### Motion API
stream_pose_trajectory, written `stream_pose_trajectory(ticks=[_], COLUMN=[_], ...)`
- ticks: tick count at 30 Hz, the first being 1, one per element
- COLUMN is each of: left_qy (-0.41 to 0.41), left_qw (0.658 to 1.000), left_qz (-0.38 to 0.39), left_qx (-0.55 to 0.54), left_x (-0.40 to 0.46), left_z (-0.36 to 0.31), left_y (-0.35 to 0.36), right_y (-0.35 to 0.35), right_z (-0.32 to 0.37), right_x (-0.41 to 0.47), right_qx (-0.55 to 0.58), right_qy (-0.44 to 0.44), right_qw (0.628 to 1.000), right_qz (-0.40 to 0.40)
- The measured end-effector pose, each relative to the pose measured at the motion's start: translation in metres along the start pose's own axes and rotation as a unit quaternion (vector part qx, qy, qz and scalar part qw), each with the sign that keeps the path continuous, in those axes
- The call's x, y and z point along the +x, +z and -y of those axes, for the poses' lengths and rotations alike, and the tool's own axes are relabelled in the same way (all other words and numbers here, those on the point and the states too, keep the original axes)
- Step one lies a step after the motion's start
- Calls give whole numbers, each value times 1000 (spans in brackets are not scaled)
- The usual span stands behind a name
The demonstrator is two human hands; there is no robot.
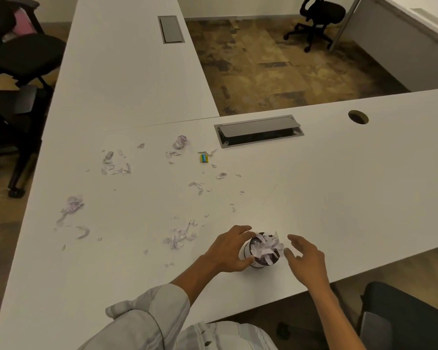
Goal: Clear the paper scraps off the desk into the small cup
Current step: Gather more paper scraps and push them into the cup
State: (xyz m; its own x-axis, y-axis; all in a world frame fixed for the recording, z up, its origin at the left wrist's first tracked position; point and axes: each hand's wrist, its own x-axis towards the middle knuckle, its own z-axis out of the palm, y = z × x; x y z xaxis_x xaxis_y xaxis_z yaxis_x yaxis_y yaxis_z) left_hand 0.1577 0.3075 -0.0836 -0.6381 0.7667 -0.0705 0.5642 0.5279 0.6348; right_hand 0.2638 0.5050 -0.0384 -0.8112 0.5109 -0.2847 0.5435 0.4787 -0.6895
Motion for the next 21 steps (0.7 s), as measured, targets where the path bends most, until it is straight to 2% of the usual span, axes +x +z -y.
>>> stream_pose_trajectory(ticks=[2, 4, 7, 9, 13, 15, 16, 19, 21], left_qy=[16, 26, 22, 17, 13, 8, 8, 16, 13], left_qw=[1000, 1000, 1000, 1000, 999, 999, 999, 1000, 1000], left_qz=[-3, -2, 1, 17, 49, 49, 44, 19, -8], left_qx=[5, 3, -6, 1, 16, 16, 15, 13, 15], left_x=[-3, -5, -7, -7, -11, -13, -14, -17, -19], left_z=[0, -1, -1, 1, 9, 12, 12, 13, 12], left_y=[1, 3, 6, 6, 3, 1, 0, 0, 2], right_y=[10, 23, 51, 64, 67, 57, 51, 25, 9], right_z=[-4, -3, -8, -14, -15, -7, -1, 18, 16], right_x=[-6, -15, -28, -32, -30, -30, -32, -40, -41], right_qx=[-40, -102, -260, -332, -393, -368, -326, -134, -33], right_qy=[-26, -95, -195, -192, -188, -190, -184, -139, -87], right_qw=[999, 990, 945, 921, 896, 906, 925, 981, 991], right_qz=[-4, -3, 35, 70, 92, 82, 65, -31, -99])
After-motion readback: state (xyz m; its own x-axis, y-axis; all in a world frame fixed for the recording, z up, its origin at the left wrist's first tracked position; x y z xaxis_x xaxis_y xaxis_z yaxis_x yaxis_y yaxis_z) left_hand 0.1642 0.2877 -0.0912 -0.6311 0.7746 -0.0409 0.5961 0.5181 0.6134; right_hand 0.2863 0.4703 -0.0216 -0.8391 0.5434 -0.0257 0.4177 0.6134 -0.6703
